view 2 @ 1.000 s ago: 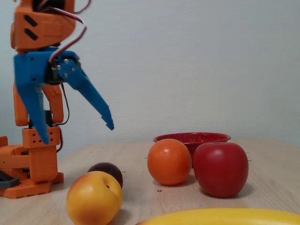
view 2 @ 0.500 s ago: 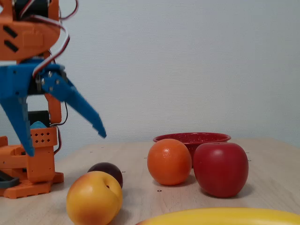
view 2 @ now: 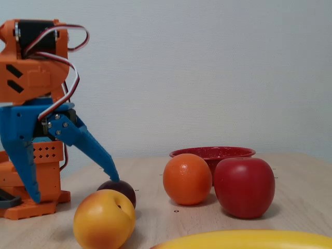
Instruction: Put peach in the red bowl.
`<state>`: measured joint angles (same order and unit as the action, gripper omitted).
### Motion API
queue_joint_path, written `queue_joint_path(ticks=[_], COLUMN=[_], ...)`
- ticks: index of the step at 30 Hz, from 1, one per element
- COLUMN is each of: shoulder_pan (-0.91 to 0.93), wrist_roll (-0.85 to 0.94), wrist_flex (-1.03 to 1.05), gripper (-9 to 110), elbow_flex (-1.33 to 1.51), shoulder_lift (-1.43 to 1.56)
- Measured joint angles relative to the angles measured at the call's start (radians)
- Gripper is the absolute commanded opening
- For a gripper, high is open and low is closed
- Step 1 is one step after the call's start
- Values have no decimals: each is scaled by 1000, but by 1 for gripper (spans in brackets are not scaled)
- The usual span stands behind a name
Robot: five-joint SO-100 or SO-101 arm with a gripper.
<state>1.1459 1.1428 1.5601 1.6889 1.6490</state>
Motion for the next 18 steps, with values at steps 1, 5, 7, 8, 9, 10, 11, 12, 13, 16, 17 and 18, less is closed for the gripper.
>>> queue_joint_path(ticks=[1, 5, 7, 8, 9, 10, 11, 12, 13, 16, 17, 18], shoulder_pan=[3, 5, 2, 2, 0, 0, 2, 3, 5, 5, 0, -2], wrist_roll=[-3, -17, -17, -17, -17, -17, -17, -23, -25, -31, -31, -31], wrist_flex=[-11, -61, -74, -74, -78, -91, -95, -95, -103, -130, -130, -130], gripper=[46, 46, 46, 46, 46, 46, 46, 46, 46, 46, 46, 46], elbow_flex=[5, 48, 48, 48, 48, 48, 48, 48, 48, 48, 48, 48], shoulder_lift=[0, 2, 2, 2, 2, 2, 2, 2, 2, 2, 2, 0])
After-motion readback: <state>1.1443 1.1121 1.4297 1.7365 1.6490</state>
